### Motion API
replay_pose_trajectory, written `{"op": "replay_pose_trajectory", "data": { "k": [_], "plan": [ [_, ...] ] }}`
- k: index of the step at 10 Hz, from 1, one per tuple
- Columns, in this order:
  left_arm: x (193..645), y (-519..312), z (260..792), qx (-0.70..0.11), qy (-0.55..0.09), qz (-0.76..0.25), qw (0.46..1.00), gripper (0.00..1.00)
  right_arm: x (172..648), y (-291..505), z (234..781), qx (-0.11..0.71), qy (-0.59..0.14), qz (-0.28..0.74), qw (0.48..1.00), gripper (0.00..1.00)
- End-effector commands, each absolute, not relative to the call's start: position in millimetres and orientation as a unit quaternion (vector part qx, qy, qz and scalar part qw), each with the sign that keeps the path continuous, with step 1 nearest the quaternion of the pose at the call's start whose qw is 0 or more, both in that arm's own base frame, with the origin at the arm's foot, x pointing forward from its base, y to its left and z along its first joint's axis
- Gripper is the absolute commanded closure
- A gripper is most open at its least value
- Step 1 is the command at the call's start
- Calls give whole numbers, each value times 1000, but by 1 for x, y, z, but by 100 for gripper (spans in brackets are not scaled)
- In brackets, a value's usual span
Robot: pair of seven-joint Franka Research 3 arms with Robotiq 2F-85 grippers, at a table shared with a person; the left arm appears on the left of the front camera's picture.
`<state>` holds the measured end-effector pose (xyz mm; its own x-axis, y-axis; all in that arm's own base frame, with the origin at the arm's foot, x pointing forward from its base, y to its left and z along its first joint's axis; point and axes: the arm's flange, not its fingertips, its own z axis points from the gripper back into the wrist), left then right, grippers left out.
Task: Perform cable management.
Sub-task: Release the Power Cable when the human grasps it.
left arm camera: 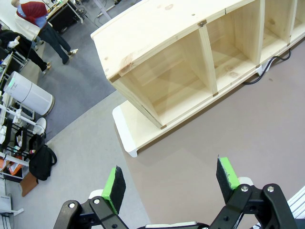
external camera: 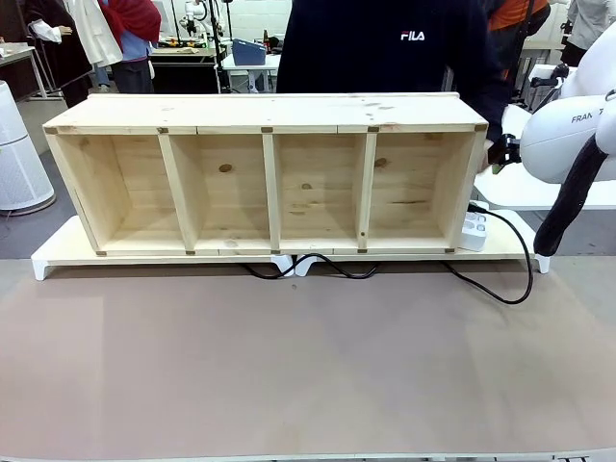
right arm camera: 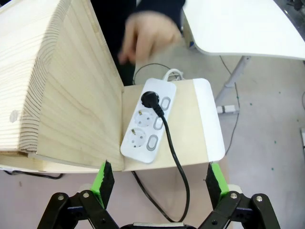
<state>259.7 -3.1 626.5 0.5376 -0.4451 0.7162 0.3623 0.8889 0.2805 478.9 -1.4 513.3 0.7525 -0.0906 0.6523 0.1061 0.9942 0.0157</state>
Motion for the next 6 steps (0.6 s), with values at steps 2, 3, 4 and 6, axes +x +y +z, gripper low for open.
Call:
{"op": "replay_pose_trajectory", "data": {
  "k": [2,3,4,6],
  "plan": [
    [259,-3,627,49,-423,-230,875,0,479,0,513,-15,-347,-49,936,0],
    [259,-3,627,49,-423,-230,875,0,479,0,513,-15,-347,-49,936,0],
    [259,-3,627,49,-423,-230,875,0,479,0,513,-15,-347,-49,936,0],
    [259,-3,627,49,-423,-230,875,0,479,0,513,-15,-347,-49,936,0]
  ]
}}
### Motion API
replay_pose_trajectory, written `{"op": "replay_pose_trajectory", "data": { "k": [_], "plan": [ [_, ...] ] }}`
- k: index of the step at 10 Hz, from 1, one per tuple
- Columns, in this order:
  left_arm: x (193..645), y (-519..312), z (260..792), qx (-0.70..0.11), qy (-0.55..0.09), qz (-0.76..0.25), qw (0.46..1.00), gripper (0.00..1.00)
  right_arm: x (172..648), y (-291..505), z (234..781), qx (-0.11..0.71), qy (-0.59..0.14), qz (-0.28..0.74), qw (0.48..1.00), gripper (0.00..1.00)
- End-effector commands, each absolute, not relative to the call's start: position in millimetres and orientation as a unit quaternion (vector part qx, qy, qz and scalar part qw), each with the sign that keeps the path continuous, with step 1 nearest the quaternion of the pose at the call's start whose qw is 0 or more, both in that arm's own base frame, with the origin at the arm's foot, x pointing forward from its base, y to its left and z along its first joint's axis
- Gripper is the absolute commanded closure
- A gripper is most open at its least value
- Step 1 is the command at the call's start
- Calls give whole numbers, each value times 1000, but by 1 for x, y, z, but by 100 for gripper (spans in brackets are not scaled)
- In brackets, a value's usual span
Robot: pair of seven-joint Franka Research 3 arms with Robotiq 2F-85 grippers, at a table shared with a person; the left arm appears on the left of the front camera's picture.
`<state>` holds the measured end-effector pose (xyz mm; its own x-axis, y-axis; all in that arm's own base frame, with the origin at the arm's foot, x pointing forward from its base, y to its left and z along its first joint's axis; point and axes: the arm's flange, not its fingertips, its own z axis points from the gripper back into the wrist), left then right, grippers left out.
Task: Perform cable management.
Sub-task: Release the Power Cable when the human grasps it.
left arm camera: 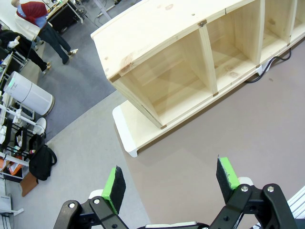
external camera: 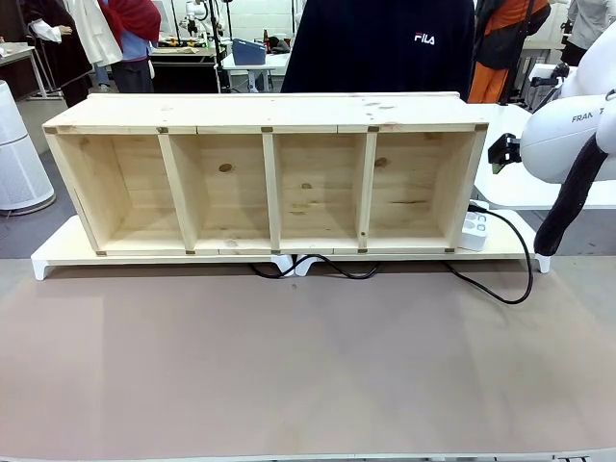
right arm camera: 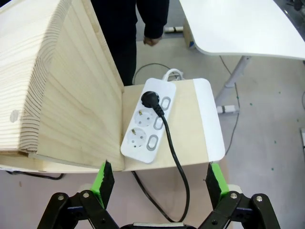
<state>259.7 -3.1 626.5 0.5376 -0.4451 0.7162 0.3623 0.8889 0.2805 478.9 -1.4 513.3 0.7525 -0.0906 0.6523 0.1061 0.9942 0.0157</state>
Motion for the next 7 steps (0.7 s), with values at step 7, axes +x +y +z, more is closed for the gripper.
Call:
{"op": "replay_pose_trajectory", "data": {
  "k": [7],
  "plan": [
    [259,-3,627,49,-423,-230,875,0,479,0,513,-15,-347,-49,936,0]
  ]
}}
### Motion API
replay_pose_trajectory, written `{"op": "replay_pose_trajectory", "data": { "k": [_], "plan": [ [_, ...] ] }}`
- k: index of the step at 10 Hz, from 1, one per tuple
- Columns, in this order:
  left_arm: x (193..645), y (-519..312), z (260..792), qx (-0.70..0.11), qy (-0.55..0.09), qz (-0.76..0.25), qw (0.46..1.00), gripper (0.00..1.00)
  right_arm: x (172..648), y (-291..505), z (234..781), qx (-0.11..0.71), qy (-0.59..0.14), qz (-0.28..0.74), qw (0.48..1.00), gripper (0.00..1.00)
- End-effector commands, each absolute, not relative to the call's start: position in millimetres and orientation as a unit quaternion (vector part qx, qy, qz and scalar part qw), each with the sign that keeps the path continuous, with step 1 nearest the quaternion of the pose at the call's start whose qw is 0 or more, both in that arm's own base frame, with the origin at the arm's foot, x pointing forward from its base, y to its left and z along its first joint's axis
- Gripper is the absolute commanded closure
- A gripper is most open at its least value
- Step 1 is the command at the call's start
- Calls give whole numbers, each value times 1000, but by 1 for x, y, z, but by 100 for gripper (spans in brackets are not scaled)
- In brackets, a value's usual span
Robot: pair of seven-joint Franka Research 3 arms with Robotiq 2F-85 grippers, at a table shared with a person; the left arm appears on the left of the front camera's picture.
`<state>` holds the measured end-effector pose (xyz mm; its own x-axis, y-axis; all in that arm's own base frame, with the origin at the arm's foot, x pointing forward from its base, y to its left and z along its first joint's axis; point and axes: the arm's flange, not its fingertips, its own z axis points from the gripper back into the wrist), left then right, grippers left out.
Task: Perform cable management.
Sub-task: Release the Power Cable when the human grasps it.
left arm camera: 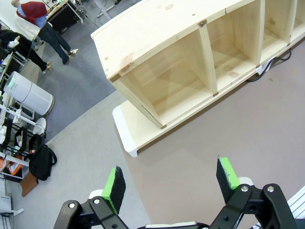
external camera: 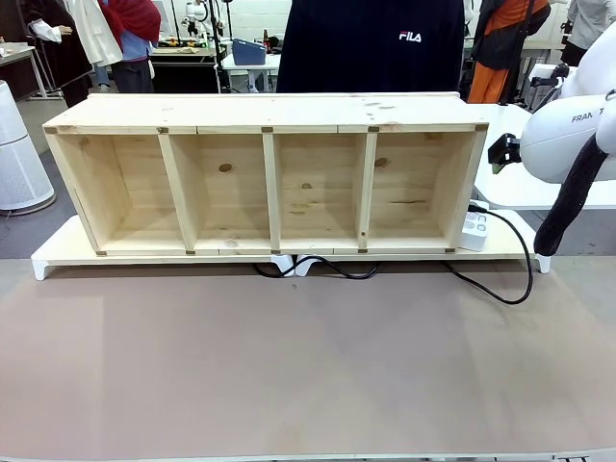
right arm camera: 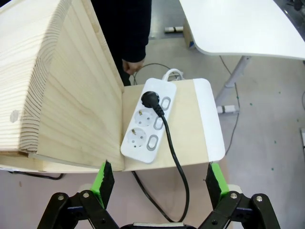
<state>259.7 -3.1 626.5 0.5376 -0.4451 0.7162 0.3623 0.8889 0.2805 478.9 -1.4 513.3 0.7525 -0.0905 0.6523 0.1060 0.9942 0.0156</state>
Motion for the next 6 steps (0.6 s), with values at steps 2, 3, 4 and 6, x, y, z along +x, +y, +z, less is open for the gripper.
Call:
{"op": "replay_pose_trajectory", "data": {
  "k": [2,3,4,6],
  "plan": [
    [259,-3,627,49,-423,-230,875,0,479,0,513,-15,-347,-49,936,0],
    [259,-3,627,49,-423,-230,875,0,479,0,513,-15,-347,-49,936,0],
    [259,-3,627,49,-423,-230,875,0,479,0,513,-15,-347,-49,936,0],
    [259,-3,627,49,-423,-230,875,0,479,0,513,-15,-347,-49,936,0]
  ]
}}
